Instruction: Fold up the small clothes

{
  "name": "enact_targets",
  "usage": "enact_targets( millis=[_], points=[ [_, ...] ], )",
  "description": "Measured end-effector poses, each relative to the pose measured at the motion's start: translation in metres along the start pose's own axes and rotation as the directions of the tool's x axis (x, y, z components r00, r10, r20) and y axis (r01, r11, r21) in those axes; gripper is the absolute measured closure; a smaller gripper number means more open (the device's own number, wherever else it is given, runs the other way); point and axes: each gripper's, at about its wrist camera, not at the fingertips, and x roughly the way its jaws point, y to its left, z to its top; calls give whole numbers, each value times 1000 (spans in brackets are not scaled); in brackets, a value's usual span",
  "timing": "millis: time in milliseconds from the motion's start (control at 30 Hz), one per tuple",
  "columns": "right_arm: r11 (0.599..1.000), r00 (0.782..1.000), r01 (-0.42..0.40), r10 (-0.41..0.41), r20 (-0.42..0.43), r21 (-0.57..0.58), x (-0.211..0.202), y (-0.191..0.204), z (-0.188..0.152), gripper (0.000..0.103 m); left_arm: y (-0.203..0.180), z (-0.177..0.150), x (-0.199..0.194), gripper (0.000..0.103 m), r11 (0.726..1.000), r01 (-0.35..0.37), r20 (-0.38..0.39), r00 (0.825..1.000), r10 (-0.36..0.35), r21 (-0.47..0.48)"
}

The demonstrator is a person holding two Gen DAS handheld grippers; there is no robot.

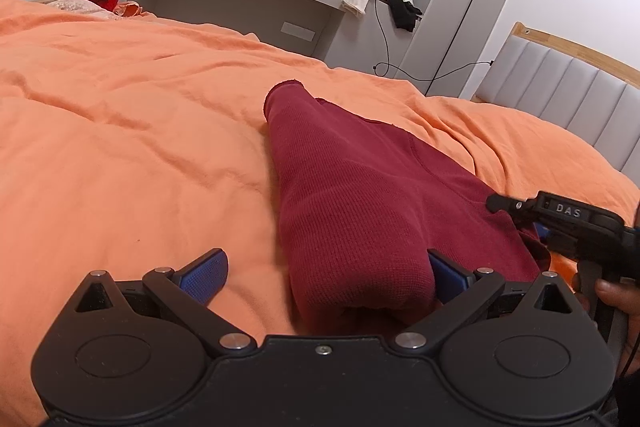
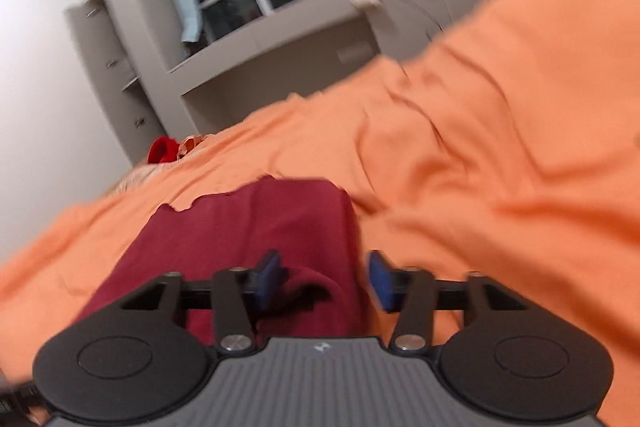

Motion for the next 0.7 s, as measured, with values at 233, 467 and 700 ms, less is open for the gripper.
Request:
enact_targets(
  millis=[233, 467, 700],
  points=[
    [892, 982, 159, -98, 162, -424, -3, 55, -26, 74, -1, 0, 0, 0, 1000, -2, 1, 1000, 2, 1],
    [729, 963, 251, -124, 238, -637, 2, 86, -49, 75, -3, -1, 1, 1, 1000, -4, 2, 1000, 4, -6],
    [879, 982, 177, -125, 144, -443, 4, 59, -24, 50, -3, -1, 2, 0, 1000, -9, 0, 1000, 9, 0]
  ],
)
